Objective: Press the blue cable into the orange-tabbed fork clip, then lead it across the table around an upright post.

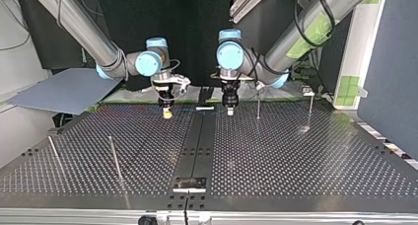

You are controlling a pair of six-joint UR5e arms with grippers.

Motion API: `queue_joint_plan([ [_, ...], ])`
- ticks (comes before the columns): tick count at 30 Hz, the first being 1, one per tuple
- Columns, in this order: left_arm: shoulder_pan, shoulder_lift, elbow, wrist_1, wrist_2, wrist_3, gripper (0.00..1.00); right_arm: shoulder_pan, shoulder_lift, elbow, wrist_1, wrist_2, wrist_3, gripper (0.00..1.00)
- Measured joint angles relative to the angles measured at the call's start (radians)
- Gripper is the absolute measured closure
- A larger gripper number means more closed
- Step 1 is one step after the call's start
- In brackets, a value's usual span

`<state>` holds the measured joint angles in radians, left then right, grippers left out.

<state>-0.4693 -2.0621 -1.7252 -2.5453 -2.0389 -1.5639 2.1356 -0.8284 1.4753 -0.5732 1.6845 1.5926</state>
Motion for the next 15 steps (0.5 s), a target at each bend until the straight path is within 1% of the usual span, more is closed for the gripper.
queue_joint_plan([
  [3,-0.005,0.030,0.012,-0.021,-0.005,0.000,1.00,0.000,-0.027,0.000,0.002,-0.001,0.004,1.00],
  [6,-0.008,0.061,0.022,-0.037,-0.014,0.000,1.00,0.001,-0.055,0.000,0.003,-0.011,0.011,1.00],
  [10,-0.014,0.094,0.036,-0.056,-0.020,0.000,1.00,0.001,-0.088,0.000,0.004,-0.033,0.018,1.00],
  [12,-0.016,0.101,0.043,-0.067,-0.021,0.000,1.00,0.001,-0.107,0.000,0.004,-0.047,0.020,1.00],
  [15,-0.019,0.105,0.055,-0.081,-0.022,0.001,1.00,0.001,-0.135,-0.002,0.009,-0.060,0.024,1.00],
])
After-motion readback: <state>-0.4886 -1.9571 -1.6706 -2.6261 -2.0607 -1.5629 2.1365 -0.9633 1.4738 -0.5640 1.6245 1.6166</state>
